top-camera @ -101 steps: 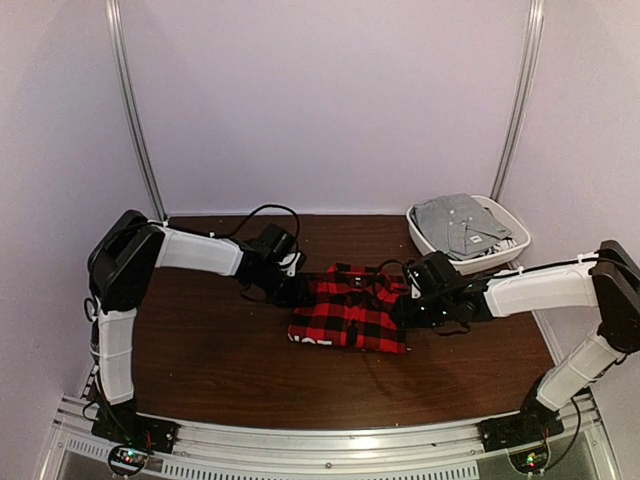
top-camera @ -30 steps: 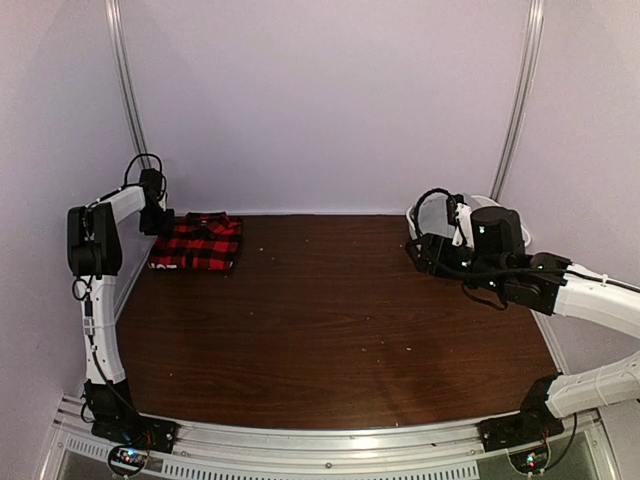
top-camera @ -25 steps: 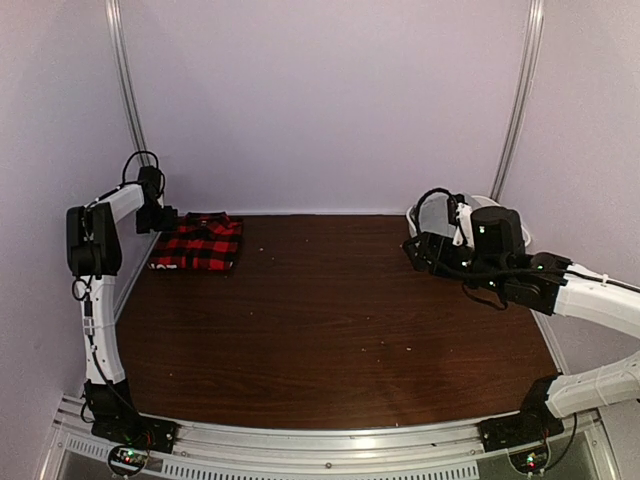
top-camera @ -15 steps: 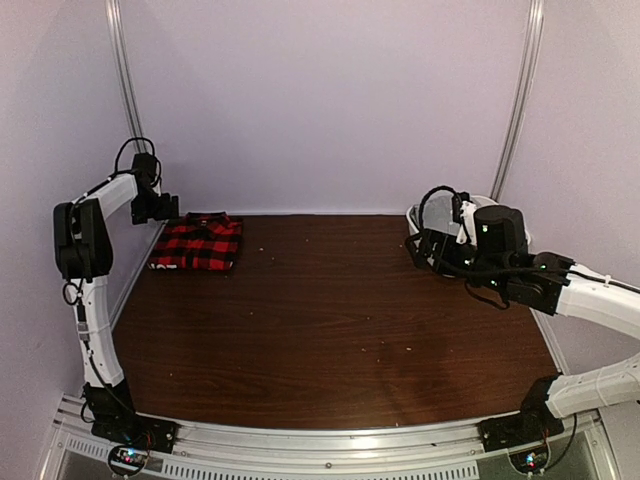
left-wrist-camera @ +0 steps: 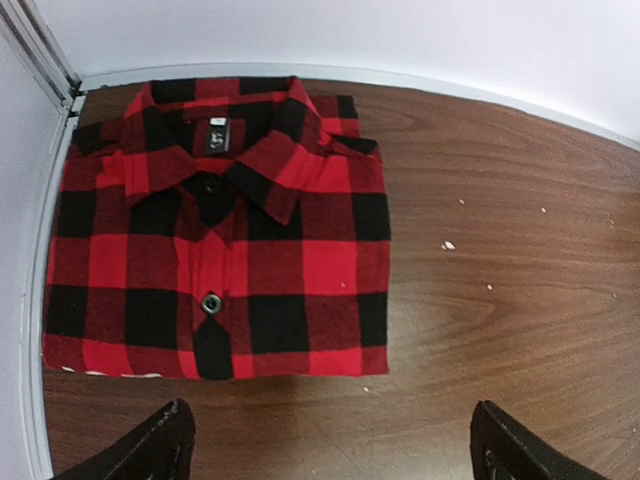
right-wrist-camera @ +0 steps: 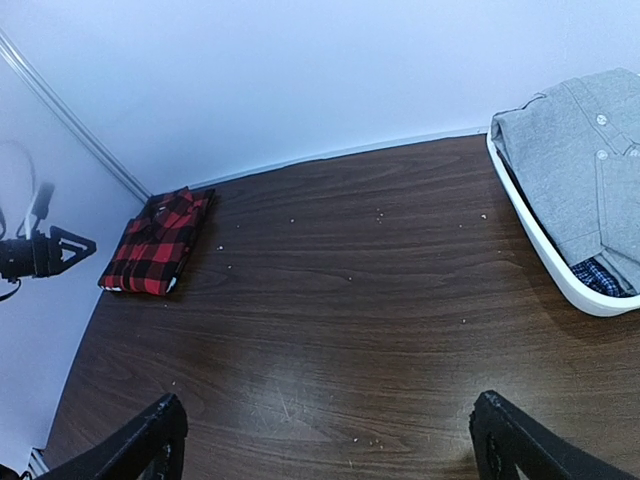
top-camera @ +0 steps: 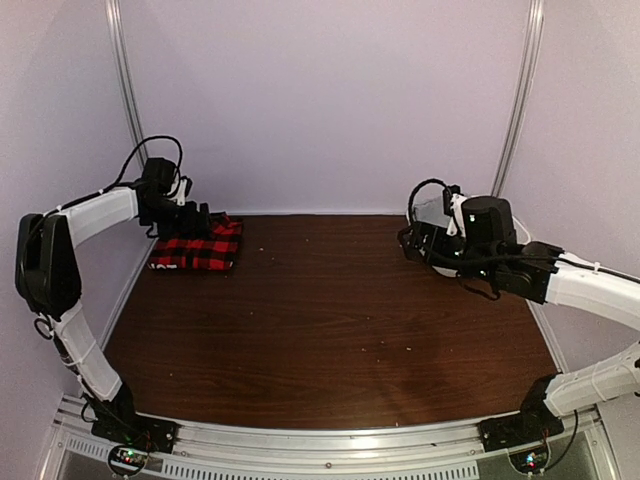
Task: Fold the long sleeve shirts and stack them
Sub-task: Move the square-folded shirt to the corner of the board, then reset both arms
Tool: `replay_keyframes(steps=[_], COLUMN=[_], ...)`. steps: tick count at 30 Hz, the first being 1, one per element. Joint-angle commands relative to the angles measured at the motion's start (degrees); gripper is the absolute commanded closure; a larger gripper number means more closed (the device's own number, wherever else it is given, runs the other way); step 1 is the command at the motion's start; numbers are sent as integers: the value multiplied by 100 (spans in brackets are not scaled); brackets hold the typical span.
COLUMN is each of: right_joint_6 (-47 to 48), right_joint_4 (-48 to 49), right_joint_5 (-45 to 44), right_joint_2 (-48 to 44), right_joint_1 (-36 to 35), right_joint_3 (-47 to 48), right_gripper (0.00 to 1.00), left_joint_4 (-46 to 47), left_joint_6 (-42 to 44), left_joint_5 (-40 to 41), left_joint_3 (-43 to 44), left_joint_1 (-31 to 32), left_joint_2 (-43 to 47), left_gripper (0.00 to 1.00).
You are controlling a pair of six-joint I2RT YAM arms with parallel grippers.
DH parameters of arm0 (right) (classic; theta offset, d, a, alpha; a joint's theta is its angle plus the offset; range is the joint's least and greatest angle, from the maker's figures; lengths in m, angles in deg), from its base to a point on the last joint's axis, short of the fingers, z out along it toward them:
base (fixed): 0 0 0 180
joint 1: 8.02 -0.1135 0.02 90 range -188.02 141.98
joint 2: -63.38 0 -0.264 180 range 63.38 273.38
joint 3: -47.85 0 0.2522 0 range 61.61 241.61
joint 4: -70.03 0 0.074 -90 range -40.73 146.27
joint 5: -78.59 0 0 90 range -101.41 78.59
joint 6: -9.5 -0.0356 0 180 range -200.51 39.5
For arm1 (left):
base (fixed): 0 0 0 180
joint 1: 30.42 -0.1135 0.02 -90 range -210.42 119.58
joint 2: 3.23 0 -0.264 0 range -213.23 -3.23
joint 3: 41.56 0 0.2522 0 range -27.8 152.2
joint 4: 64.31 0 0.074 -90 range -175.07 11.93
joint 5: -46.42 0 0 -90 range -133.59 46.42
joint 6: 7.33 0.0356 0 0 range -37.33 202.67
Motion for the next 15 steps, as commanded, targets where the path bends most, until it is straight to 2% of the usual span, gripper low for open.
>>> replay_keyframes(steps=[1,7,15], right_joint_6=[41,12,31], right_joint_4=[61,130,252], right_joint_5=[-220,-596,-880], right_joint_2=[100,261,105], right_joint_1=[35,44,50], right_joint_3=[182,228,142], right_gripper=[0,0,0], left_joint_4=[697,1356,1678], left_joint_6=[-150,-394,-474], left_joint_5=[-304,-468,-437], left_joint_3=[-794,-1871,-2142], left_joint_1=[303,1104,2041], left_joint_2=[674,1419,1966], left_gripper=[2,2,2])
